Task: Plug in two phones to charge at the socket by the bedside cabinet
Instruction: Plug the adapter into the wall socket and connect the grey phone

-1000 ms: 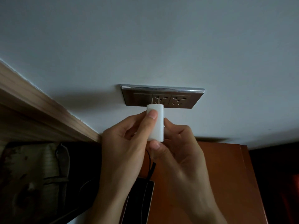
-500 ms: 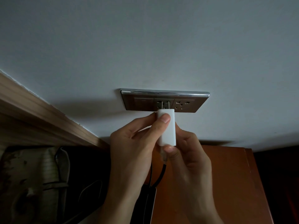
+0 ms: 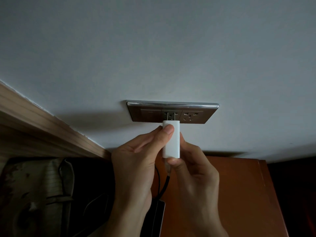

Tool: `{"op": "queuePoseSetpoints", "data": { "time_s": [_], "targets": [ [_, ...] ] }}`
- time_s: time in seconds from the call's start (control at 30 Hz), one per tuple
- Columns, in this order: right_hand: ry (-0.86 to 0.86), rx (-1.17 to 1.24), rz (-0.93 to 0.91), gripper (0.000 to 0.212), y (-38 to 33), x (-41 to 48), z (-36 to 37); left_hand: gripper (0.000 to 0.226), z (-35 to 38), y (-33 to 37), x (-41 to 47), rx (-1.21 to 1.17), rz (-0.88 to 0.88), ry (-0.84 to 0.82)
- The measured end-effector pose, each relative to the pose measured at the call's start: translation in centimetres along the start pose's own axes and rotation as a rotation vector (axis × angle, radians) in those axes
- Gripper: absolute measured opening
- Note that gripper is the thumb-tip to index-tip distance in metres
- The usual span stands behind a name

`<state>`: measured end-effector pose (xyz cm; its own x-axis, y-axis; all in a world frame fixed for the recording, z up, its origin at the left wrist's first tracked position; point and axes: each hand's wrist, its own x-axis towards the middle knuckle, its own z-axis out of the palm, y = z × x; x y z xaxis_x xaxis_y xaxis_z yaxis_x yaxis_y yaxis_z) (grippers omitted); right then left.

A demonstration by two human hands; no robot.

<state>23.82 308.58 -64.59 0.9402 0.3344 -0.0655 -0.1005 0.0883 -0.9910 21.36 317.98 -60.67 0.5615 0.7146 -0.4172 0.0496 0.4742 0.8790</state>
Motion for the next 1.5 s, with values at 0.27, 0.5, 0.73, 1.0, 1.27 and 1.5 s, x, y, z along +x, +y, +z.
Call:
{"op": "queuePoseSetpoints", "data": {
  "time_s": [0.27,0.5,0.73,1.0,1.27,1.5],
  "targets": [
    [0.039,-0.032,0.035,0.043,-2.5,-0.8,0.4,0.024,-0.1,2.5,0.3,0.149,-0.078,-0.035],
    [-0.012,-0.086,0.135,0.050,-5.5,0.1,0.1,0.047,0.0,4.3,0.7,0.133,-0.146,-0.057],
    [0.058,-0.211,-0.050,0.049,-2.2,-0.5,0.2,0.036,-0.4,3.0,1.3,0.150,-0.120,-0.059],
    [0.075,-0.187,-0.168,0.041,0.0,0.1,0.7,0.028,-0.3,1.6,1.4,0.125,0.012,-0.035],
    [0.106,-0.246,-0.110,0.045,-3.7,-0.2,0.7,0.037,0.1,4.4,1.3,0.168,-0.164,-0.021],
    [0.062,-0.331,-0.005,0.042,-5.9,0.3,0.9,0.061,0.3,6.4,1.5,0.278,-0.230,-0.087]
  ]
}}
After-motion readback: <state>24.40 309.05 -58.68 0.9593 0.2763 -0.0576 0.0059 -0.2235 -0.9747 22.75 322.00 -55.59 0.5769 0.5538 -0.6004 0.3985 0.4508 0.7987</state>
